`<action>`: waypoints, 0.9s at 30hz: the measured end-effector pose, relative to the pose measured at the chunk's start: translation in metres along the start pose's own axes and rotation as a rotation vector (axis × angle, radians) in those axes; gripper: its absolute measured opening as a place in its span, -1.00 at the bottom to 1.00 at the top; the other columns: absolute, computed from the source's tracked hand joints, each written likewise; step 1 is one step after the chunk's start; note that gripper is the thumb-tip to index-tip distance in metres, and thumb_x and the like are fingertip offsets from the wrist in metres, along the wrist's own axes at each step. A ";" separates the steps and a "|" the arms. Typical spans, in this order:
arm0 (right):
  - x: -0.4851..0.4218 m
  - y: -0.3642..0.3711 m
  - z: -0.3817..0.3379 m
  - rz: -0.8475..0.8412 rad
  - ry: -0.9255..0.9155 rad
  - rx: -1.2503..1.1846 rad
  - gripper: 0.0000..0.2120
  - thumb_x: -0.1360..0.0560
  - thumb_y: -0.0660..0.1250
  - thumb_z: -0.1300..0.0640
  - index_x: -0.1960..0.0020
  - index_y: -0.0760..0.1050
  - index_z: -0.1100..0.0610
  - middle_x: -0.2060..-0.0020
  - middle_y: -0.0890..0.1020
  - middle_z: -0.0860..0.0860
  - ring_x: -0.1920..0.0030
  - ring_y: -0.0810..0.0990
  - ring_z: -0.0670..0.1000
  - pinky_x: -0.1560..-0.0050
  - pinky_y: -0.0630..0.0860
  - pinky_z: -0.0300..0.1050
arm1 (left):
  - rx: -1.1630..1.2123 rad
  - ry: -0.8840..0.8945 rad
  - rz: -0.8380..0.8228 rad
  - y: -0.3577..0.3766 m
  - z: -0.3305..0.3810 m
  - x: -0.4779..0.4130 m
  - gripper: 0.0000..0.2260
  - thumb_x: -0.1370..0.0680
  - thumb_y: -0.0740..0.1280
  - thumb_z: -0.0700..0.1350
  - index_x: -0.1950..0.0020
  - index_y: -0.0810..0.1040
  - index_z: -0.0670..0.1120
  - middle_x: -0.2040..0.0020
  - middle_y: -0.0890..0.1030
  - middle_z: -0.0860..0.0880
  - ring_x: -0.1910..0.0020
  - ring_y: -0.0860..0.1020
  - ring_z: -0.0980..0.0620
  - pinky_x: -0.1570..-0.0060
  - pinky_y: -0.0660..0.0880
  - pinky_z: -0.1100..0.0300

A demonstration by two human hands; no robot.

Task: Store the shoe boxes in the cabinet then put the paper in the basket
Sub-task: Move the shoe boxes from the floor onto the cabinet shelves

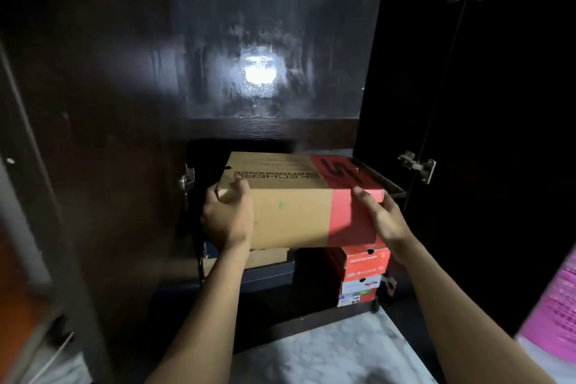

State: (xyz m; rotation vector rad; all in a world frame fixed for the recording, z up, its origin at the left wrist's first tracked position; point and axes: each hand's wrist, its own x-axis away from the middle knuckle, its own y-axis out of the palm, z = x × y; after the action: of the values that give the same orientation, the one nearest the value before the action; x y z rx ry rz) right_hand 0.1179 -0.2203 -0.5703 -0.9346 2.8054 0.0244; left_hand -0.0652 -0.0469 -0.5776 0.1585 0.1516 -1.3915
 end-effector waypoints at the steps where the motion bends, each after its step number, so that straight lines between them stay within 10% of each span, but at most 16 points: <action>1: -0.005 0.007 0.006 -0.003 0.000 -0.028 -0.68 -0.51 0.42 -0.01 -0.18 0.54 0.14 -0.02 0.69 0.04 0.03 0.68 -0.05 0.08 0.60 -0.26 | -0.013 0.003 0.011 0.001 -0.004 -0.005 -0.54 -0.47 0.35 0.20 -0.23 0.55 -0.08 -0.11 0.65 -0.11 -0.09 0.60 -0.15 -0.01 0.50 0.11; 7: -0.042 0.045 0.035 0.100 -0.134 -0.011 -0.59 -0.49 0.47 -0.01 -0.26 0.47 0.10 -0.05 0.62 -0.10 0.06 0.59 -0.37 -0.01 0.53 -0.42 | -0.195 0.399 0.129 0.012 -0.025 0.001 -0.29 -0.45 0.37 0.25 -0.50 0.31 -0.06 -0.50 0.30 -0.15 -0.47 0.22 -0.17 -0.43 0.16 0.00; 11: -0.048 0.069 0.061 0.268 -0.197 0.158 -0.26 -0.44 0.45 -0.21 -0.48 0.27 0.05 -0.22 0.32 0.00 -0.24 0.39 -0.04 -0.28 0.35 -0.12 | -0.470 0.732 0.033 0.030 -0.043 0.014 -0.53 -0.57 0.25 0.12 -0.46 0.37 0.02 -0.55 0.22 -0.12 -0.52 0.10 -0.16 -0.47 0.13 -0.14; 18: -0.088 0.108 0.059 0.153 -0.173 0.315 -0.21 -0.48 0.43 -0.12 -0.55 0.16 0.12 -0.32 0.27 0.18 -0.34 0.38 0.23 -0.35 0.35 0.03 | -0.598 0.606 0.020 0.054 -0.051 -0.050 -0.66 -0.56 0.32 -0.07 -0.34 0.52 -0.05 -0.52 0.28 -0.21 -0.56 0.06 -0.19 -0.47 0.08 -0.13; 27: -0.141 0.142 0.049 -0.149 -0.003 0.220 -0.05 -0.37 0.51 -0.15 -0.59 0.03 -0.11 -0.48 0.34 0.01 -0.46 0.33 0.15 -0.51 0.21 0.16 | -0.832 0.395 -0.223 0.072 -0.032 -0.113 -0.44 -0.57 0.28 -0.05 -0.56 0.18 0.04 -0.59 -0.26 -0.15 -0.56 -0.24 -0.16 -0.49 -0.27 0.04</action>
State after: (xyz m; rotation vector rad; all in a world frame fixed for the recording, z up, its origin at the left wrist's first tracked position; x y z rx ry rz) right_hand 0.1525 -0.0188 -0.5995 -1.0821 2.6584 -0.2957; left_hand -0.0137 0.0806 -0.5849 -0.2897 1.0809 -1.3976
